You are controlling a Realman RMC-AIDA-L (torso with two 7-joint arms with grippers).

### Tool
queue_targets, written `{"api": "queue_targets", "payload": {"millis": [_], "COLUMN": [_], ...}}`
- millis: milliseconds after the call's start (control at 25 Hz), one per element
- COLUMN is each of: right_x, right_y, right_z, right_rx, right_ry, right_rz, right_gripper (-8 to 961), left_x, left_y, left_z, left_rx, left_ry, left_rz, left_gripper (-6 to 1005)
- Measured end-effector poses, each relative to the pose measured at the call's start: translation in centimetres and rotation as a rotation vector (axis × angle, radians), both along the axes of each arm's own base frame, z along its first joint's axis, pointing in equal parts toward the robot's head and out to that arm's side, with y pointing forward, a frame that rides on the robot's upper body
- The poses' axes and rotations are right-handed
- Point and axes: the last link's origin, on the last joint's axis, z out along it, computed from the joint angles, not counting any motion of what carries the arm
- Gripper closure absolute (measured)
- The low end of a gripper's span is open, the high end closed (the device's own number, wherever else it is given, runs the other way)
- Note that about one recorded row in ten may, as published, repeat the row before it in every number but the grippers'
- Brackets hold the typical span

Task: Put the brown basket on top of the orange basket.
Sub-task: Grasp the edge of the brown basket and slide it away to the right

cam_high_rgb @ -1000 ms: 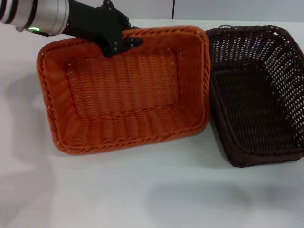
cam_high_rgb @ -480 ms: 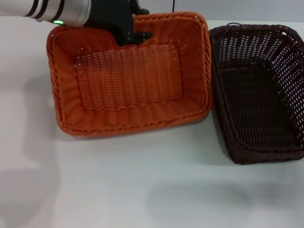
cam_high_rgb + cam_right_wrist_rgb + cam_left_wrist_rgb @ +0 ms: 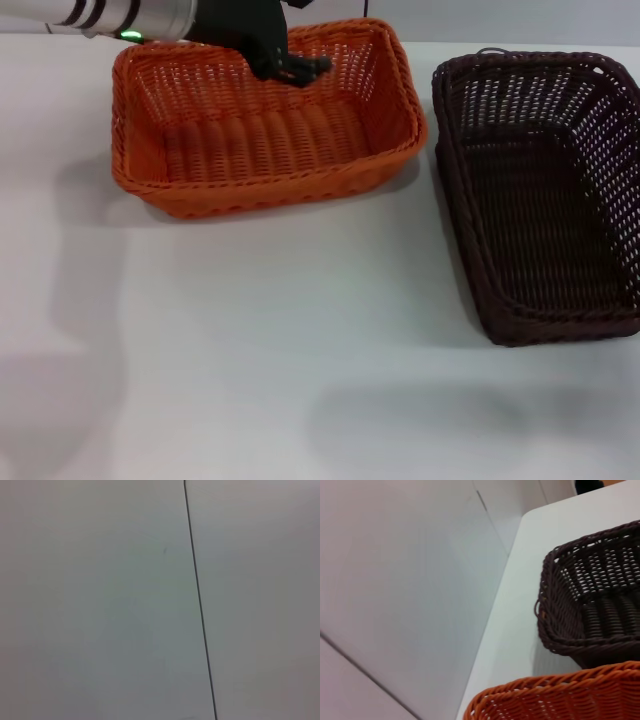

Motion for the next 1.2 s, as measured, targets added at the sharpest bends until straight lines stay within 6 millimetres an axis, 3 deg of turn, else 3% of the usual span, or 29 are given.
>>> {"api": "queue_targets", "payload": {"millis": [200,280,320,400,480,520,560,680,720,800,1000,1040,1200], "right_x": [-0.2,-0.2,-0.3,-0.3,-0.4,-0.5,-0.5,-0.6,-0.8,-1.0,-1.7,-2.1,-3.5], "right_y": [0.2,0.2,0.3,0.3,0.5,0.5,0.5,0.6,0.8,0.9,1.2,1.2,1.3], "right_z": [-0.1,-0.1,-0.1,-0.1,-0.1,-0.2,-0.2,-0.2,-0.3,-0.3,-0.3,-0.4,-0.6], "right_rx": [-0.002,-0.003,-0.004,-0.004,-0.006,-0.008,-0.008,-0.009,-0.009,-0.009,-0.006,-0.007,-0.016], "right_ry": [0.004,0.005,0.006,0.008,0.008,0.009,0.009,0.012,0.015,0.018,0.022,0.02,0.011], "right_rz": [0.008,0.008,0.009,0.01,0.013,0.015,0.015,0.019,0.027,0.032,0.063,0.082,0.157], "right_gripper": [123,123,123,123,122,122,122,122,122,122,122,123,123], "left_x": [0.5,0.9,1.2,1.3,1.2,1.0,1.0,1.0,1.1,1.2,-0.6,-2.7,-7.9], "left_y": [0.0,0.3,0.8,1.0,1.4,1.5,1.5,1.1,0.7,0.4,-1.3,-2.5,-5.4], "left_z": [1.0,2.4,4.3,4.9,5.9,5.7,5.7,4.7,4.9,5.4,8.0,9.3,11.2], "left_rx": [0.047,0.118,0.239,0.286,0.451,0.615,0.615,0.878,1.042,1.123,1.332,1.391,1.398], "left_ry": [-0.002,-0.016,-0.036,-0.038,-0.012,0.042,0.042,0.149,0.183,0.177,-0.095,-0.287,-0.63], "left_rz": [-0.029,-0.05,-0.072,-0.08,-0.103,-0.145,-0.145,-0.251,-0.312,-0.333,-0.253,-0.211,-0.179], "left_gripper": [228,179,155,155,155,155,155,155,155,155,155,155,155]}}
